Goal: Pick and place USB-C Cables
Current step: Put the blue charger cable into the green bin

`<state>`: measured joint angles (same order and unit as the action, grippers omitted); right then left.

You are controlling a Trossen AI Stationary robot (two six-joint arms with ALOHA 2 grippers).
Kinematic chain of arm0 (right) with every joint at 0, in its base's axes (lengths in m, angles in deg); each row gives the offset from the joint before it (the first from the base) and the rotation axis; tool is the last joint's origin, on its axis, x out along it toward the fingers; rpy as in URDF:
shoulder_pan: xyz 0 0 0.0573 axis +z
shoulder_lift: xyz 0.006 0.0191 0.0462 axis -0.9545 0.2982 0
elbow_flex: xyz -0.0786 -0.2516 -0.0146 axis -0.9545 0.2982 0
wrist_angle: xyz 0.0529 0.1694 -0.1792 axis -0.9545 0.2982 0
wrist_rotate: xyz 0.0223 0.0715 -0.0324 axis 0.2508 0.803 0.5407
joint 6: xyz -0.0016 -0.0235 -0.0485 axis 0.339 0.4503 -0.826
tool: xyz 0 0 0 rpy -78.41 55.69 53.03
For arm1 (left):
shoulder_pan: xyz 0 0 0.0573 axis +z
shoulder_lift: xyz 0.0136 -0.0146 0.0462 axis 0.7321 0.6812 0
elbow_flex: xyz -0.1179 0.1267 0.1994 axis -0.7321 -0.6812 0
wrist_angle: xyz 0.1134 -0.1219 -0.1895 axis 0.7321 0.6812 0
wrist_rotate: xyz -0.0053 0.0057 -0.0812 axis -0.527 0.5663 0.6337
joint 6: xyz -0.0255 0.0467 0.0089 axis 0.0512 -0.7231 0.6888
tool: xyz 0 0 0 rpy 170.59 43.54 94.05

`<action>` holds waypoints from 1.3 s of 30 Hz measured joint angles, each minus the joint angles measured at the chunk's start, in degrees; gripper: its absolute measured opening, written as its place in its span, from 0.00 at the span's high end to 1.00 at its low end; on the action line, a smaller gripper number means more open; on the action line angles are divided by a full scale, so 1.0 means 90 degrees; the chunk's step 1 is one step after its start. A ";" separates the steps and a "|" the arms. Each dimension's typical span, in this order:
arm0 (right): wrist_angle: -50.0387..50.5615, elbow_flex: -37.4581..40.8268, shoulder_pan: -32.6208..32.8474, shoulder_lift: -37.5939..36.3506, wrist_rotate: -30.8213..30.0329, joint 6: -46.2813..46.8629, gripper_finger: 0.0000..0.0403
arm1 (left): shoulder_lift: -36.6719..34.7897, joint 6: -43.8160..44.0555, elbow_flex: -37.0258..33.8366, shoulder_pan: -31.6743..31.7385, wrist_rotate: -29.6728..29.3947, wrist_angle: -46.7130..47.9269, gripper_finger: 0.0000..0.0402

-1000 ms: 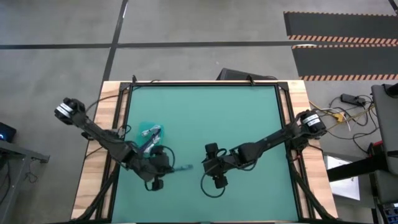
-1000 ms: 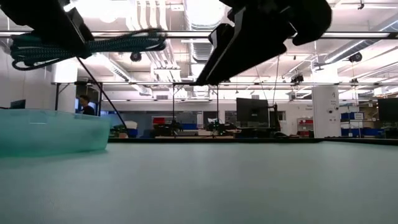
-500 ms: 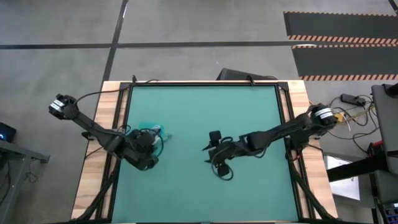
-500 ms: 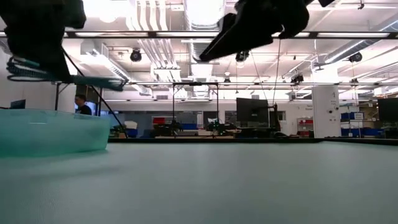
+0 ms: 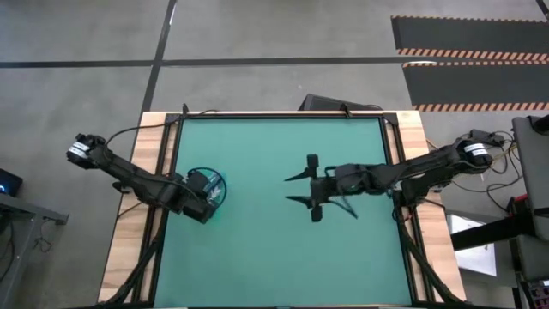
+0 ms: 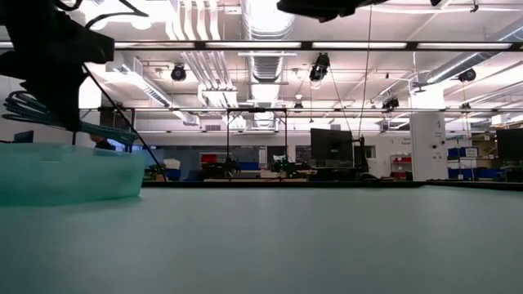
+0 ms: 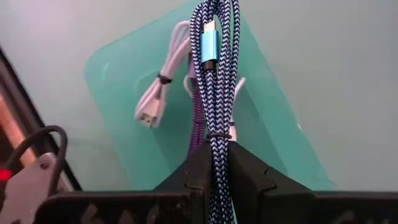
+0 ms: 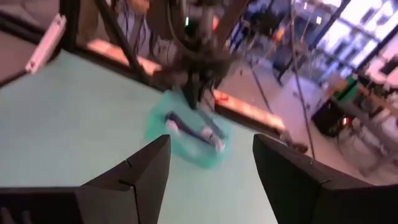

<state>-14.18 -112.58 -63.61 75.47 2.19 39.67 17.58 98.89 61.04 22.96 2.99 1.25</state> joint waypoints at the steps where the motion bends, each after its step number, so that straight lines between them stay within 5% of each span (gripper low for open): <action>1: -0.0161 0.0095 -0.0035 -0.0084 0.0103 -0.0038 0.45 | 0.0055 0.0000 0.0024 0.0044 0.0004 0.0039 0.95; 7: -0.1000 0.0548 -0.0261 -0.0363 0.0691 -0.0115 0.45 | 0.0383 0.0150 0.0260 0.0213 0.0177 0.0460 0.95; 21: -0.0772 0.0656 -0.0414 -0.0722 0.0861 -0.0309 0.45 | 0.1194 0.0662 0.0948 0.0493 0.0181 0.1144 0.94; 39: -0.0738 0.0796 -0.0414 -0.0883 0.0872 -0.0240 0.45 | 0.1635 0.0628 0.0729 0.0559 0.0232 0.1181 0.94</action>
<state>-20.82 -105.41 -67.33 67.53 10.03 37.51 32.30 104.54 67.60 27.99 5.08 11.88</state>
